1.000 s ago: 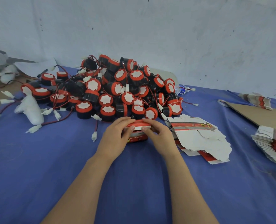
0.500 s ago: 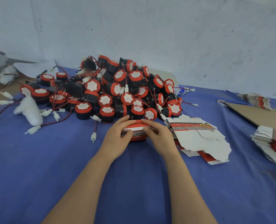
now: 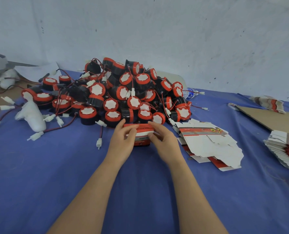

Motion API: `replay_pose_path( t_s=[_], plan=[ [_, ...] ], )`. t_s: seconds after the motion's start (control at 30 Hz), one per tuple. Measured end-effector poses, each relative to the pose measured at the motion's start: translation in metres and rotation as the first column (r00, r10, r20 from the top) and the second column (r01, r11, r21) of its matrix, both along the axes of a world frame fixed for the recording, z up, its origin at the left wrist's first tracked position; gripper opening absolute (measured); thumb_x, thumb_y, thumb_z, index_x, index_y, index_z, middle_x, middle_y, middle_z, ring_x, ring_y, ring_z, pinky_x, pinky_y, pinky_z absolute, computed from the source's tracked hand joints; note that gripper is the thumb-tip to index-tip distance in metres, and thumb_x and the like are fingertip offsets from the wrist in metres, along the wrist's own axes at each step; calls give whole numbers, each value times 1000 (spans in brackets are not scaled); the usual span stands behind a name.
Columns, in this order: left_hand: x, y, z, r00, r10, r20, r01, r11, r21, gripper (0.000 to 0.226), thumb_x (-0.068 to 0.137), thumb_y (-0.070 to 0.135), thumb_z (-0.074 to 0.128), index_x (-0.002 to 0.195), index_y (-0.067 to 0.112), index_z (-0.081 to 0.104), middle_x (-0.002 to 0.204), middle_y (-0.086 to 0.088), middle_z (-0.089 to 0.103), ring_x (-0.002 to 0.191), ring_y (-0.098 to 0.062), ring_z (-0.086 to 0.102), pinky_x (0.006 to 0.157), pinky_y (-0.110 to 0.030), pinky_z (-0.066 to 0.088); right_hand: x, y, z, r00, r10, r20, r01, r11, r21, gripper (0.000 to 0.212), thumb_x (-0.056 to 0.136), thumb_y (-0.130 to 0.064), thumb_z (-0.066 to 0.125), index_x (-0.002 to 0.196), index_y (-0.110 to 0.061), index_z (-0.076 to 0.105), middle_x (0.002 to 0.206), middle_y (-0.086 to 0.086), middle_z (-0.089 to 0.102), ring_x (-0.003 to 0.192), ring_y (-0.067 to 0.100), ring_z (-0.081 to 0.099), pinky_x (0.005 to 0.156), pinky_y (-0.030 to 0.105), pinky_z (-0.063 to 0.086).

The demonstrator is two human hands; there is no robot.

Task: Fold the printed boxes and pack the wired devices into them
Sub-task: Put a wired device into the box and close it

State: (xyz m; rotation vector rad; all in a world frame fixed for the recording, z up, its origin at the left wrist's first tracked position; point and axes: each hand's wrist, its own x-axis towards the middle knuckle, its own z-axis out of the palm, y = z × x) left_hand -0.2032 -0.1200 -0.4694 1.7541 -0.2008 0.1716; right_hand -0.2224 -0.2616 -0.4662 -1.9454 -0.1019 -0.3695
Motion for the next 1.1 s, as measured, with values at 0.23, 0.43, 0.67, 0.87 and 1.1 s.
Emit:
replay_pose_path(
  t_s=[0.23, 0.43, 0.67, 0.87, 1.1],
  plan=[
    [2, -1, -4, 997, 61, 50, -63, 997, 53, 28, 101, 19, 44, 124, 25, 59, 154, 2, 27, 137, -12, 31, 101, -23, 35, 3, 9, -6, 996, -86, 32, 83, 992, 94, 15, 93, -7, 59, 103, -17, 62, 104, -3, 67, 103, 11, 62, 86, 23, 53],
    [0, -6, -2, 999, 46, -15, -47, 997, -62, 58, 102, 16, 40, 153, 30, 16, 156, 6, 22, 141, -12, 27, 107, -26, 33, 7, 23, -7, 966, -244, -89, 260, 919, 297, 16, 94, -30, 59, 82, -23, 67, 88, -4, 71, 90, 12, 65, 79, 30, 55],
    [2, -12, 1, 977, 120, -175, -142, 983, -120, 35, 99, 16, 43, 134, 13, 43, 128, -7, 54, 117, -21, 52, 86, -28, 43, 10, 30, -5, 940, -232, -250, 324, 836, 444, 24, 94, -24, 59, 117, -15, 56, 110, 0, 63, 102, 14, 60, 82, 26, 52],
    [2, -9, -1, 983, 129, -130, -128, 992, 18, 41, 98, 11, 43, 138, 16, 41, 124, -5, 58, 106, -18, 55, 74, -20, 42, 10, 34, -5, 952, -201, -229, 265, 919, 293, 17, 98, -14, 44, 103, -19, 60, 87, -14, 62, 78, -1, 57, 54, 7, 43],
    [-7, -7, 4, 998, 19, -51, -25, 993, -119, 49, 105, 26, 32, 152, 34, 18, 154, 4, 29, 137, -14, 34, 110, -32, 34, 2, 40, 1, 971, -145, -192, 209, 903, 375, 7, 101, -25, 44, 108, -23, 47, 102, -7, 61, 88, 3, 58, 69, 9, 45]
  ],
)
